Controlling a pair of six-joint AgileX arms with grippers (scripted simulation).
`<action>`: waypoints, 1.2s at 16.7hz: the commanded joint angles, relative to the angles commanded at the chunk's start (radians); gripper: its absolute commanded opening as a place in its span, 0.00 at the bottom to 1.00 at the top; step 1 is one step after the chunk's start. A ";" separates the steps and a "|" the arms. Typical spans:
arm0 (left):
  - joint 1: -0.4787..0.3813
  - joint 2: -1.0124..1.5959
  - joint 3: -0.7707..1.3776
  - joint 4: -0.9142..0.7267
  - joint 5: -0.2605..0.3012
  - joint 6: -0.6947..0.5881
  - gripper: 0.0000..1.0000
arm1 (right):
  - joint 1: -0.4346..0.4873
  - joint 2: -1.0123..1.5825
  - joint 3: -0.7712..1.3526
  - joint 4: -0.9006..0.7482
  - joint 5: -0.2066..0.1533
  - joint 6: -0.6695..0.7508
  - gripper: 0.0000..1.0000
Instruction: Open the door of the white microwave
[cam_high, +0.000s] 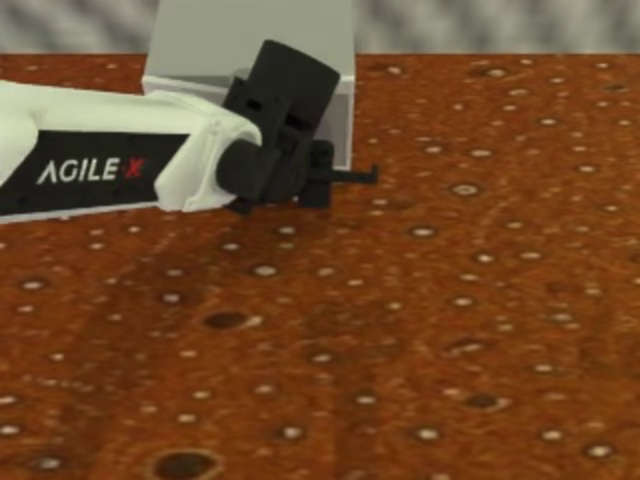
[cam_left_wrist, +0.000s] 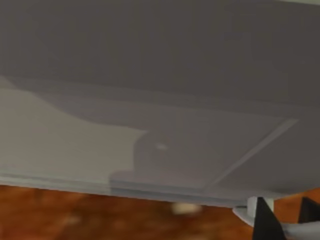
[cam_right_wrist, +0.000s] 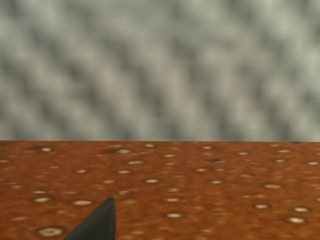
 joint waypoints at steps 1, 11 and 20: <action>0.000 0.000 0.000 0.000 0.000 0.000 0.00 | 0.000 0.000 0.000 0.000 0.000 0.000 1.00; 0.011 -0.036 -0.051 0.029 0.040 0.051 0.00 | 0.000 0.000 0.000 0.000 0.000 0.000 1.00; 0.012 -0.036 -0.054 0.030 0.042 0.053 0.00 | 0.000 0.000 0.000 0.000 0.000 0.000 1.00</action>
